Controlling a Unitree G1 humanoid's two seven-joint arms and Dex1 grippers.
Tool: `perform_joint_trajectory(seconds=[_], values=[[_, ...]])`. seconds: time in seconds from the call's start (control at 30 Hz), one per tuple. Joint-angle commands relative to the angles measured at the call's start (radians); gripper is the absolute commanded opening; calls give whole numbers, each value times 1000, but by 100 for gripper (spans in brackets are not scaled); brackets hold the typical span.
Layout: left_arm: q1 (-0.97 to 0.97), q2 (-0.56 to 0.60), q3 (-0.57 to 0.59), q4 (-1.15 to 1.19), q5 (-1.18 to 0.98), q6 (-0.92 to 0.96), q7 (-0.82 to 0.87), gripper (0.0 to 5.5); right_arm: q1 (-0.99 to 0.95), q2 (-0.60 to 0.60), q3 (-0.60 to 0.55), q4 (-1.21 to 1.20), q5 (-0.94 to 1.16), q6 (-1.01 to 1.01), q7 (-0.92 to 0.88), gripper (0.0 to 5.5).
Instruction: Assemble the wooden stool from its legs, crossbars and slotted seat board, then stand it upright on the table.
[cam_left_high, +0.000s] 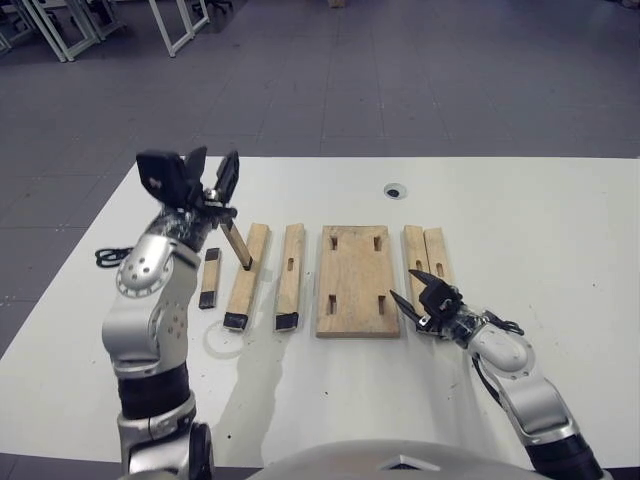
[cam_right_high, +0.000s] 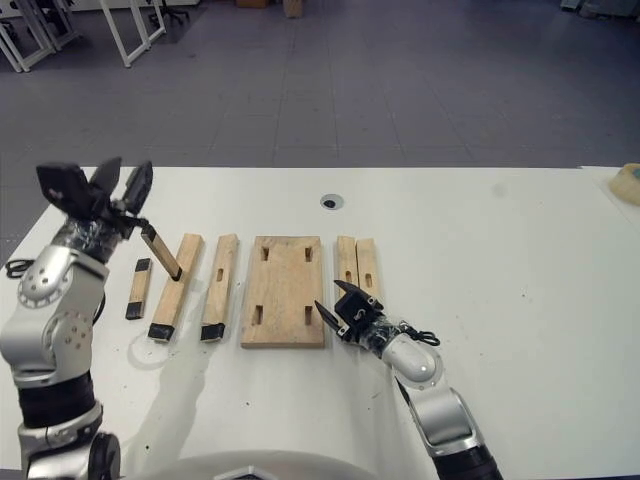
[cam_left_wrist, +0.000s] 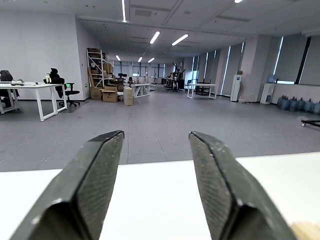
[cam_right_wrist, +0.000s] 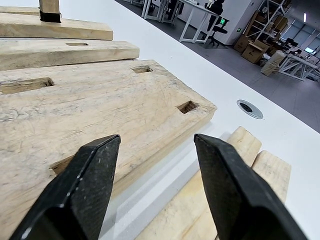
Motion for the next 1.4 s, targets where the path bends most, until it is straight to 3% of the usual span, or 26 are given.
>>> perform_joint_trajectory(seconds=[0.03,0.2,0.6,0.97,1.1,1.2,1.3,1.4], values=[[209,-14,-1,-50,30,-118,-64,306,15,-2,-5,-11,-9,4,-11,272],[420,-30,-22,-5,45,-236,-155,395,17,-9,-13,-8,-3,5,-6,272],[513,-24,-114,172,178,-142,-106,395,7,-16,-18,-5,0,11,3,272],[478,-54,-104,148,147,-46,-54,212,-4,-24,-22,2,5,18,14,272],[343,-172,28,84,-101,-100,-42,207,-25,44,-90,-27,150,116,13,272],[263,-179,64,3,-359,21,-53,207,-45,79,-151,-50,366,295,72,291],[191,-90,93,-34,-666,211,-51,207,-60,82,-225,-69,562,426,127,348],[145,72,64,-60,-866,388,-142,207,-112,100,-336,-97,854,591,145,404]])
